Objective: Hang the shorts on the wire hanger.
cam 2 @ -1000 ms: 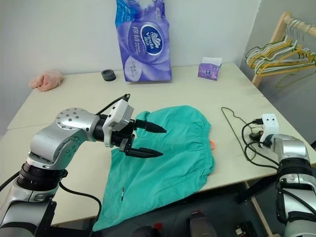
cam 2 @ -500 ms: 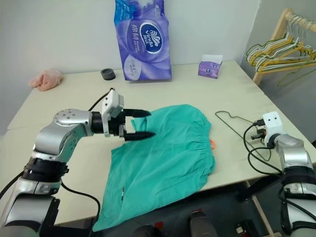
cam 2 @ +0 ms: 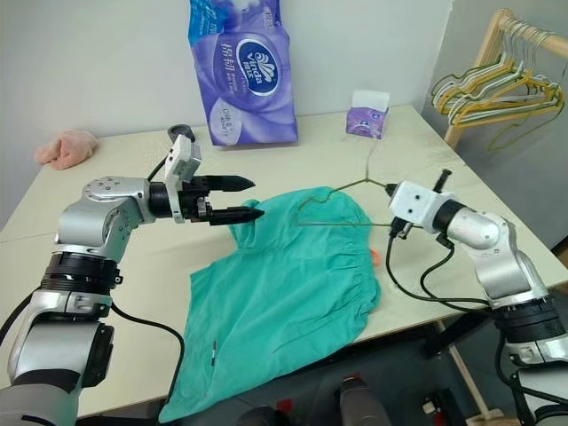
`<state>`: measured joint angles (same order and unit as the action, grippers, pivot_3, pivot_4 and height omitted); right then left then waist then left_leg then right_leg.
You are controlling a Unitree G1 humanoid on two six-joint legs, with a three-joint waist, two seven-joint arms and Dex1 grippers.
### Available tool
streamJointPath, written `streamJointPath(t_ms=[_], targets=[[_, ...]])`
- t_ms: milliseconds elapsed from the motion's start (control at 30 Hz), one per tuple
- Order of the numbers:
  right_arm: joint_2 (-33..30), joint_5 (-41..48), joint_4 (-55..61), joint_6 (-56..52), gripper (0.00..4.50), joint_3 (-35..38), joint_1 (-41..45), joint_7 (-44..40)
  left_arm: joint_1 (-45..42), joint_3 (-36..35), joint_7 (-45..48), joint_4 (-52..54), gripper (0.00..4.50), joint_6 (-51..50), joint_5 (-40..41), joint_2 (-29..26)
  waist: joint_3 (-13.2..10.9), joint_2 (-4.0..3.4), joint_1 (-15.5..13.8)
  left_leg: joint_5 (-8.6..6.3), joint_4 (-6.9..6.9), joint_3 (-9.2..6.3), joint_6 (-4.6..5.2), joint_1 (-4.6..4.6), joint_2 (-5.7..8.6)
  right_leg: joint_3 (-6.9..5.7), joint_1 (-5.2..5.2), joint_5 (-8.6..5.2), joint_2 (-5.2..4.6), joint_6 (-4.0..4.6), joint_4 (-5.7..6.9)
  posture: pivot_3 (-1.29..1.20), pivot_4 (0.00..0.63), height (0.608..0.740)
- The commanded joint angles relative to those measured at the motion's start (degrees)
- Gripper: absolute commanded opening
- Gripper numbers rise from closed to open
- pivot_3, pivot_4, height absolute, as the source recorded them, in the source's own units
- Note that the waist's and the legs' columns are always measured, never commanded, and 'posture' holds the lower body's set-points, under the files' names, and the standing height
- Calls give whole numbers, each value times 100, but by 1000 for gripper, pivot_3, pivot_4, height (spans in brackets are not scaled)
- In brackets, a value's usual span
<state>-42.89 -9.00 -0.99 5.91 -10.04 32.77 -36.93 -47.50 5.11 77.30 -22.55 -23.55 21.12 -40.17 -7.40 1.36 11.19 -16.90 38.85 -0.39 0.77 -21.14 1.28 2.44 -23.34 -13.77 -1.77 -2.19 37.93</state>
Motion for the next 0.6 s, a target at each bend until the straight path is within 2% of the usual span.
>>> streamJointPath(t_ms=[33, 400, 500, 600], targets=[[59, -114, 382, 382, 0, -42, 305, -151, 1, 197, 304, 177, 4482, 459, -291, -89, 0, 0, -2, 0, 0, -2, 0, 0, 0, -1, 0, 0, 0, 0, 0, -231, 101, 740], [323, -102, 552, 636, 0, -80, 647, -395, 299, 352, 490, 417, 4482, 371, -502, -36, 0, 0, -5, 0, 1, -8, 0, -2, 3, -7, -1, 0, -11, 1, 2, -229, 102, 740], [370, -75, 585, 625, 0, -71, 641, -462, 311, 319, 533, 483, 3906, 201, -415, 4, 0, 0, -4, 0, 2, -8, 0, -2, 4, -8, 0, 0, -13, 1, 2, -229, 102, 740], [383, -55, 622, 617, 0, -50, 610, -503, 361, 332, 571, 563, 2963, 157, -430, -6, 0, 0, -4, 0, 2, -8, 1, -2, 4, -9, 0, 0, -13, 1, 3, -232, 105, 740]])
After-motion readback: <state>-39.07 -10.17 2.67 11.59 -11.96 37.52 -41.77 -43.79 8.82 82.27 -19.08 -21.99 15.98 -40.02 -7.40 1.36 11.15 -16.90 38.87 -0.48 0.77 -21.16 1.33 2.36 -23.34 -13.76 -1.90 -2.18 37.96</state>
